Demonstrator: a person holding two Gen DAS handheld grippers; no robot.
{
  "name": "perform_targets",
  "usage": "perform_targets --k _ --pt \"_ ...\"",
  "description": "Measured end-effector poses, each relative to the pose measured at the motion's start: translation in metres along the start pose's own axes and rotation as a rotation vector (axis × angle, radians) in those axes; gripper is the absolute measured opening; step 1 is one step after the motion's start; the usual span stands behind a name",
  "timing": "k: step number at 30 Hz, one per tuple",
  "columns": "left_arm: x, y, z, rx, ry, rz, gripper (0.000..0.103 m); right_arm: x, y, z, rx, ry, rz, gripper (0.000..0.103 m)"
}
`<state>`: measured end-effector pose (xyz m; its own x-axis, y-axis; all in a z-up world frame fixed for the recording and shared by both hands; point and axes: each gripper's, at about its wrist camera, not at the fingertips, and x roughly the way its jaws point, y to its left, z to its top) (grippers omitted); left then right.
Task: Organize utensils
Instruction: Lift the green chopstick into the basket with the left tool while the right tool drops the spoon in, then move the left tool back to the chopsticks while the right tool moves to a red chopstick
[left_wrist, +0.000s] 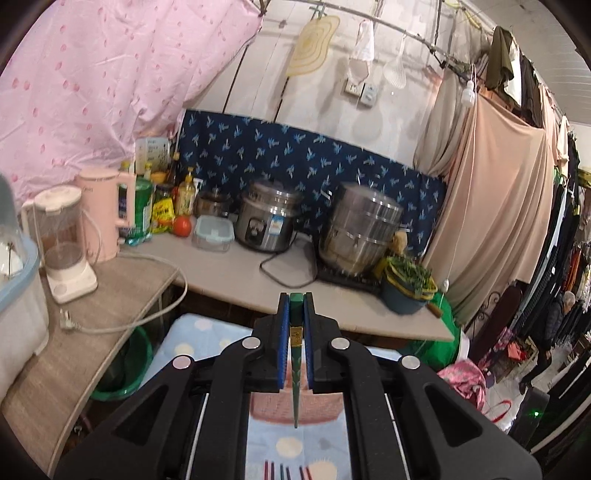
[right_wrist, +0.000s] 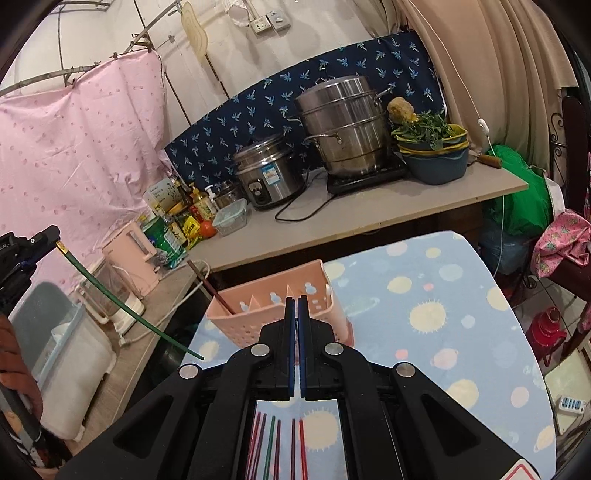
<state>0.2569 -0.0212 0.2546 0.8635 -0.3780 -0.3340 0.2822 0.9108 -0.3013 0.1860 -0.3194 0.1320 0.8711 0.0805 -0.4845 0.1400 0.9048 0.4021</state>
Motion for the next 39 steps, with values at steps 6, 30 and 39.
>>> perform_targets --k 6,30,39 --pt "0.032 -0.003 0.019 0.005 -0.039 0.027 0.007 0.038 0.011 0.029 -0.017 -0.003 -0.002 0.002" --pt "0.124 0.035 -0.031 -0.034 0.125 0.089 0.008 0.135 0.023 0.009 -0.056 0.13 -0.043 0.006" --pt "0.115 0.034 -0.038 -0.008 0.129 0.119 0.013 0.113 0.023 0.004 -0.062 0.113 -0.04 0.011"
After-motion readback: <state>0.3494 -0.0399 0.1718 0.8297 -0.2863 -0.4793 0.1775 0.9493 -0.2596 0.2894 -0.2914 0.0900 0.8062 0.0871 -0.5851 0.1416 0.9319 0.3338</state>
